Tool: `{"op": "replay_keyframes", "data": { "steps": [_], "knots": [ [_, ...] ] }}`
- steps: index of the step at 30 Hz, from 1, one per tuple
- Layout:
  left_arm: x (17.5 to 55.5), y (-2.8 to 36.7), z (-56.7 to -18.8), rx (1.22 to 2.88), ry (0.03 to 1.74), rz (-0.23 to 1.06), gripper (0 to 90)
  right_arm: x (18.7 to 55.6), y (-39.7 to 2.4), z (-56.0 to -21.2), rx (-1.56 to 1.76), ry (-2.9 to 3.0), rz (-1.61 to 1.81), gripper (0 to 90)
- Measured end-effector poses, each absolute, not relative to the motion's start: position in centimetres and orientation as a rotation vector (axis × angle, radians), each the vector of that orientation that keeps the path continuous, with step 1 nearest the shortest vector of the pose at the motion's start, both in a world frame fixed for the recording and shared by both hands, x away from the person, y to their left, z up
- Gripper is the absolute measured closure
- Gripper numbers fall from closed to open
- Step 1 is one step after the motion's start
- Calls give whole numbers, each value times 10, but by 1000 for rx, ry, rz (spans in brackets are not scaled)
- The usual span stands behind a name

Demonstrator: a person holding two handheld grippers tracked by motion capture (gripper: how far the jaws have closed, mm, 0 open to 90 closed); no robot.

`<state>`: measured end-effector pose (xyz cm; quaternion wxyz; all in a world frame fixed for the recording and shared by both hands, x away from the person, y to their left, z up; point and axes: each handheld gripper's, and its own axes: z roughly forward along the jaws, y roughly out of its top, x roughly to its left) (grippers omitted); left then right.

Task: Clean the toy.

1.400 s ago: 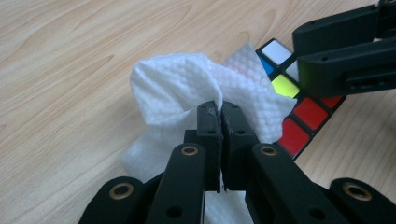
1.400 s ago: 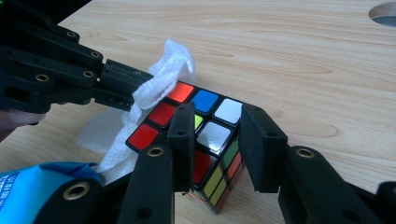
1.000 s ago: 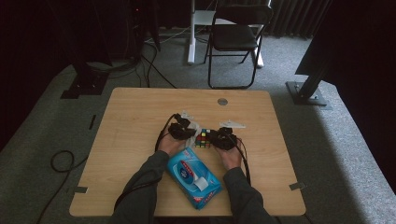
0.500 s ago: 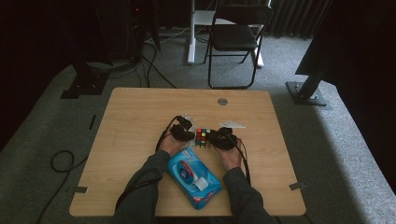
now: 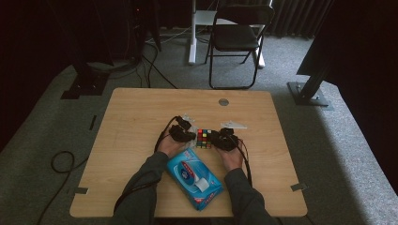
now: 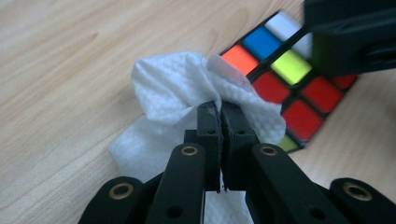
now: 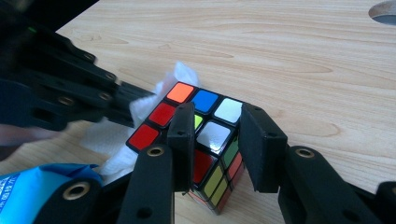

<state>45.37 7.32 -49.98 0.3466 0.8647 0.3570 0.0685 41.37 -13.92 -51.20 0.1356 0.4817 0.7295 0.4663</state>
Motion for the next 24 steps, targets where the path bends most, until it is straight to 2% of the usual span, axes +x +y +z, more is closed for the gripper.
{"op": "replay_keyframes", "data": {
  "steps": [13,20,24],
  "knots": [
    [449,77,-497,2221,881,163,878,414,-139,-512,1401,2109,1356,668],
    [459,73,-515,2314,902,99,878,414,-139,-512,1405,2110,1356,668],
    [460,68,-521,2369,901,114,878,414,-140,-512,1403,2113,1357,667]
  ]
}}
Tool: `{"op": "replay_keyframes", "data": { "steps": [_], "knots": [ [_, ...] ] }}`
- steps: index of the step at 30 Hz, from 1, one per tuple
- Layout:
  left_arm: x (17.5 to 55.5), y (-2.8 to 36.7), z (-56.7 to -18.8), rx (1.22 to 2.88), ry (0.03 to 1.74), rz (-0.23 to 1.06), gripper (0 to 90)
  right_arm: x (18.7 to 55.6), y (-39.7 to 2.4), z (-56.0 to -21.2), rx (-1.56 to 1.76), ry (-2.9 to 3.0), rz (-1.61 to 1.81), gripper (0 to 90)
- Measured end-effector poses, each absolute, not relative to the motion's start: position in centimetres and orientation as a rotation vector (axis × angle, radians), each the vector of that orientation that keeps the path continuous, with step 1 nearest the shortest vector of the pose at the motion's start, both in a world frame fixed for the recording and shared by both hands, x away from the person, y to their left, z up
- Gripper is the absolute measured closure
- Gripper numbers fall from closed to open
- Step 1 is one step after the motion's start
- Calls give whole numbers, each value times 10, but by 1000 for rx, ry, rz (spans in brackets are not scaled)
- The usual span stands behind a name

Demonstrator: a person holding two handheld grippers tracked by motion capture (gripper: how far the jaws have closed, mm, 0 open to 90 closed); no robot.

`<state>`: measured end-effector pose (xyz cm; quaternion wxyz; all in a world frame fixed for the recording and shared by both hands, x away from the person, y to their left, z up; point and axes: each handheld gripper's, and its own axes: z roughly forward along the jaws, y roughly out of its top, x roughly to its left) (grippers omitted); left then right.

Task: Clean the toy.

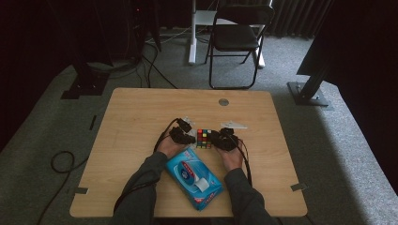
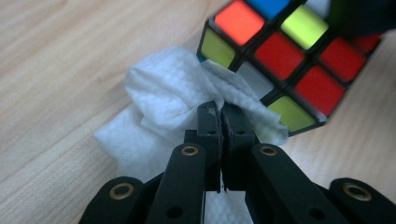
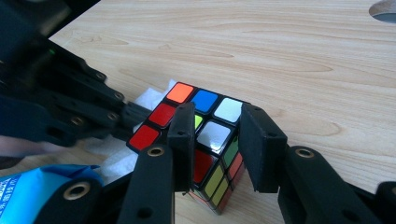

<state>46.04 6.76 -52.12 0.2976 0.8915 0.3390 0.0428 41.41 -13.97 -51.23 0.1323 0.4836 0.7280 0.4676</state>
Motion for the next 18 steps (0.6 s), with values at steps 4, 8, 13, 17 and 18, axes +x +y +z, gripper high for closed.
{"op": "replay_keyframes", "data": {
  "steps": [4,8,13,17,18],
  "knots": [
    [460,68,-522,2371,893,116,876,415,-140,-512,1403,2117,1359,667],
    [455,74,-514,2318,874,96,876,415,-141,-512,1404,2119,1365,667],
    [449,78,-501,2310,807,98,876,415,-141,-513,1403,2118,1365,667],
    [447,79,-499,2296,799,95,876,414,-141,-513,1402,2114,1365,669],
    [447,79,-499,2293,799,90,876,414,-141,-513,1402,2114,1367,672]
  ]
}}
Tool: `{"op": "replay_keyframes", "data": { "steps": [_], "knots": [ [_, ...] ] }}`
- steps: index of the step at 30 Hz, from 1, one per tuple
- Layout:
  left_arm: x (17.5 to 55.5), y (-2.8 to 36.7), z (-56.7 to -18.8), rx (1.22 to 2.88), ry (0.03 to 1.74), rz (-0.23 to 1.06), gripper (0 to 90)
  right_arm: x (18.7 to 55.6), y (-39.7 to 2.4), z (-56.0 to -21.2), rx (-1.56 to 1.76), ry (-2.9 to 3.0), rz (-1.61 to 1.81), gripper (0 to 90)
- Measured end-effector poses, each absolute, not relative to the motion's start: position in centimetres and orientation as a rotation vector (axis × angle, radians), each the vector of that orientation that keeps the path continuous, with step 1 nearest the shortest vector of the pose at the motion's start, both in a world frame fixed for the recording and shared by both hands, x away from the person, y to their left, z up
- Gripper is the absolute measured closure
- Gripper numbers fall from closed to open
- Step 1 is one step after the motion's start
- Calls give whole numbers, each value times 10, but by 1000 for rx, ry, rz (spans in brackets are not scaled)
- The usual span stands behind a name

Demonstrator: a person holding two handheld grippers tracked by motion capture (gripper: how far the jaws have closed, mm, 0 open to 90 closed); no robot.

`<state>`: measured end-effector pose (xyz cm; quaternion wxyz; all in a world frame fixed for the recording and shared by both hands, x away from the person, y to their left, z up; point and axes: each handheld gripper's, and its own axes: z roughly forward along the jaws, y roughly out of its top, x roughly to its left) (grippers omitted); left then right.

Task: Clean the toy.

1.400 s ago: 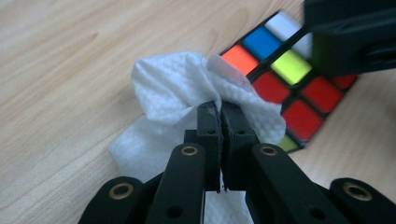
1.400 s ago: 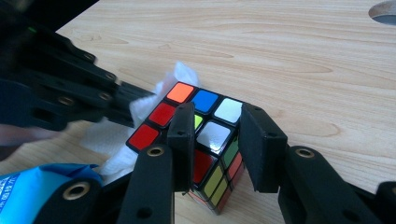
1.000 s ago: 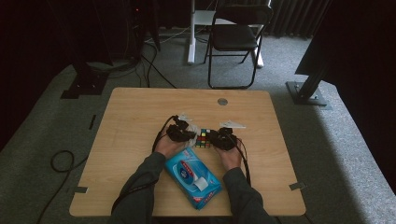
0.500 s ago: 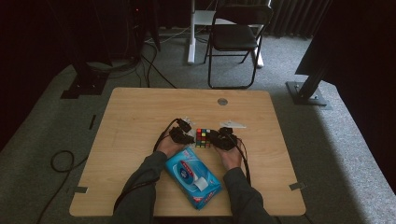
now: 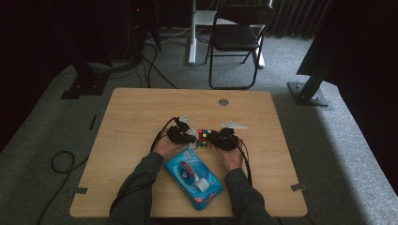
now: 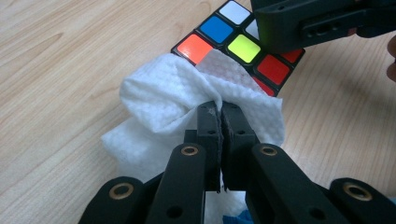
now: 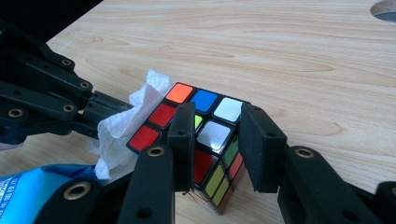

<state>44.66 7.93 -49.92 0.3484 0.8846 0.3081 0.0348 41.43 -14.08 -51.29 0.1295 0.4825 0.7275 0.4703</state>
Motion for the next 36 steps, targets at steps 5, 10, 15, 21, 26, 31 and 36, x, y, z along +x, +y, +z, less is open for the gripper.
{"op": "replay_keyframes", "data": {
  "steps": [5,10,15,21,26,31,36],
  "knots": [
    [443,80,-501,2283,798,81,866,414,-141,-513,1408,2111,1377,677],
    [445,70,-509,2398,786,87,866,414,-141,-513,1415,2108,1376,681],
    [448,68,-511,2421,791,62,866,414,-141,-514,1423,2102,1377,684],
    [451,64,-513,2457,789,84,865,415,-141,-513,1428,2099,1376,687],
    [455,65,-516,2456,804,82,851,415,-141,-513,1426,2105,1374,684],
    [455,64,-519,2447,819,107,852,415,-141,-513,1425,2104,1370,682],
    [457,65,-519,2427,847,143,854,415,-141,-512,1419,2110,1363,683]
  ]
}}
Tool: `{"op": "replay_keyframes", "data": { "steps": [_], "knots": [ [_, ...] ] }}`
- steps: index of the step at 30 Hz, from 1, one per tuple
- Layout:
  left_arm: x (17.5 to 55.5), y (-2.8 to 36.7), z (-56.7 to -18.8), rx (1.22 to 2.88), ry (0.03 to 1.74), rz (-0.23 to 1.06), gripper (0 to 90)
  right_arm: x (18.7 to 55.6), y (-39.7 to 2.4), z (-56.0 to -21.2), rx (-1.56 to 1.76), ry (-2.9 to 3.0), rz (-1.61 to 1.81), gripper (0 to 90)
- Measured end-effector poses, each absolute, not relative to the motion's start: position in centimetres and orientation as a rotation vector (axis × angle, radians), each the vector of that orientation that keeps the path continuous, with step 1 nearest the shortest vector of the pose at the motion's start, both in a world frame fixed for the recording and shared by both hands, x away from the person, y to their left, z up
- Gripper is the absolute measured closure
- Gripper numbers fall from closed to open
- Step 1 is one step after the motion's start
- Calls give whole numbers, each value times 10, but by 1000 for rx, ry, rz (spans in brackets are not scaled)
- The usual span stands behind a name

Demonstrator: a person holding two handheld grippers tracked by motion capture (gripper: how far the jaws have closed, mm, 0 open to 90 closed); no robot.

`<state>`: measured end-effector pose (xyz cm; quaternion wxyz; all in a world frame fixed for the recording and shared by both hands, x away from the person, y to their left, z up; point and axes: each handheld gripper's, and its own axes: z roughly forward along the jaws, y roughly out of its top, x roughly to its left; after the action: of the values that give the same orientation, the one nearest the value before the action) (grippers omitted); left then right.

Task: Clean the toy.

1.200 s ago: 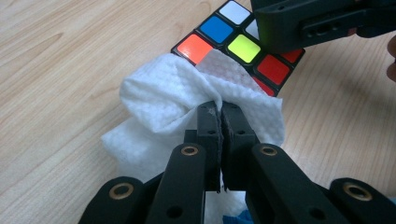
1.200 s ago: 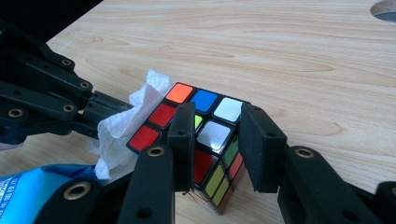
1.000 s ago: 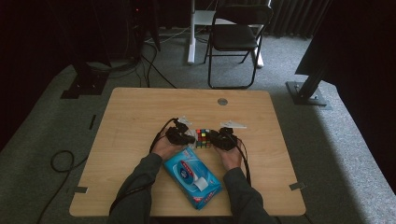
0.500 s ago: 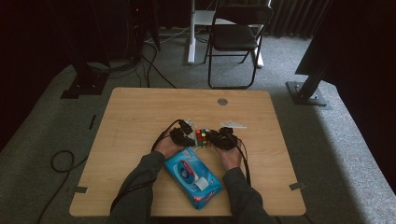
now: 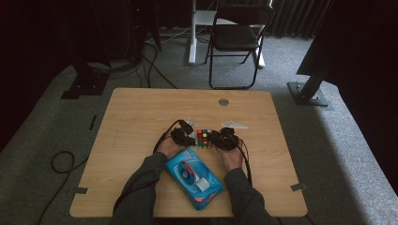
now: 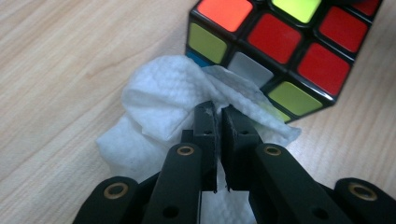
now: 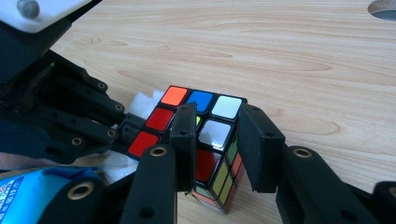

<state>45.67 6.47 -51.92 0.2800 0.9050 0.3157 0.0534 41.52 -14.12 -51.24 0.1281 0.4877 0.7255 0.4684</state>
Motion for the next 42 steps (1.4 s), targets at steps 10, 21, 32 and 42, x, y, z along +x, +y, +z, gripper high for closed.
{"op": "replay_keyframes", "data": {
  "steps": [10,21,32,42],
  "knots": [
    [462,79,-510,2323,942,214,879,414,-138,-510,1331,2171,1348,705],
    [459,80,-501,2236,925,179,880,415,-138,-510,1300,2187,1324,641],
    [448,75,-502,2272,794,79,880,420,-140,-509,1409,2091,1288,646],
    [453,71,-493,2201,836,115,881,421,-142,-510,1428,2085,1311,668]
  ]
}}
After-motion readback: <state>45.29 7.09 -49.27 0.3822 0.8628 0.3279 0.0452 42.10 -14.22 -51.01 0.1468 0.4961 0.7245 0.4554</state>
